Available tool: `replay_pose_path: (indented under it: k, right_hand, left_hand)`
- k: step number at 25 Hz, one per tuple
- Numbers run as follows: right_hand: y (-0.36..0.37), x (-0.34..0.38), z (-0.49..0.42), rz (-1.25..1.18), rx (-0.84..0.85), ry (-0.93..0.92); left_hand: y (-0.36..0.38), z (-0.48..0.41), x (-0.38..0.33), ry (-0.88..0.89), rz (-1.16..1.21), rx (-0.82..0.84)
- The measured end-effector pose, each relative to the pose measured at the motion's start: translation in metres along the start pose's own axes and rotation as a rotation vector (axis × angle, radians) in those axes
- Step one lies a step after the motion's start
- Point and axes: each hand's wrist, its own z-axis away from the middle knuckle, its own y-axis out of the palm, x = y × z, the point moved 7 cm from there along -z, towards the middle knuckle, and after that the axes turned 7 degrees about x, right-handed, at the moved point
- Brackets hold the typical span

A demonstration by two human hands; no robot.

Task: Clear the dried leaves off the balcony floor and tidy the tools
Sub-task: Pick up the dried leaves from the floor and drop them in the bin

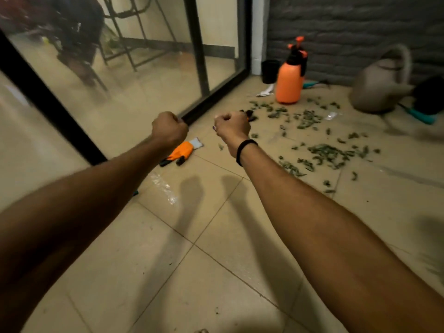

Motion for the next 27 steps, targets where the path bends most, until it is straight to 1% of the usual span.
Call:
replay_pose_path:
  k: [2, 4, 7, 10, 13, 16, 18, 20, 22, 24, 27]
  right_hand:
    - [-0.038, -0.013, -0.002, 0.055, -0.071, 0.008]
    - [-0.061, -0.029, -0.005, 0.105, -0.111, 0.019]
    - [-0.071, -0.053, -0.011, 0.14, -0.149, 0.044]
    - [-0.056, -0.071, -0.03, 0.183, -0.147, 0.052]
    - [-0.037, -0.106, -0.059, 0.283, -0.132, 0.092]
    - [-0.016, -0.157, -0.087, 0.405, -0.076, 0.187]
    - [-0.006, -0.194, -0.1, 0.441, -0.019, 0.264]
    - [0.0, -0.229, -0.112, 0.456, -0.011, 0.289]
    - [0.0, -0.251, -0.117, 0.434, -0.081, 0.254]
    - [0.004, -0.257, -0.127, 0.422, -0.121, 0.19]
    - [0.023, -0.248, -0.153, 0.394, -0.037, 0.116]
  left_hand:
    - [0.039, 0.0, -0.026, 0.041, 0.032, 0.061]
    - [0.074, -0.003, -0.041, 0.057, 0.076, 0.115]
    - [0.116, -0.019, -0.043, 0.083, 0.082, 0.156]
    - [0.152, -0.047, -0.02, 0.074, 0.07, 0.204]
    - [0.193, -0.076, 0.021, 0.042, 0.032, 0.255]
    - [0.238, -0.098, 0.061, -0.004, 0.004, 0.3]
    - [0.265, -0.109, 0.082, -0.04, 0.006, 0.341]
    - [0.288, -0.123, 0.094, -0.068, 0.007, 0.35]
    - [0.304, -0.136, 0.095, -0.044, -0.024, 0.349]
    - [0.316, -0.15, 0.091, 0.041, -0.048, 0.292]
    - [0.326, -0.154, 0.087, 0.176, -0.049, 0.196]
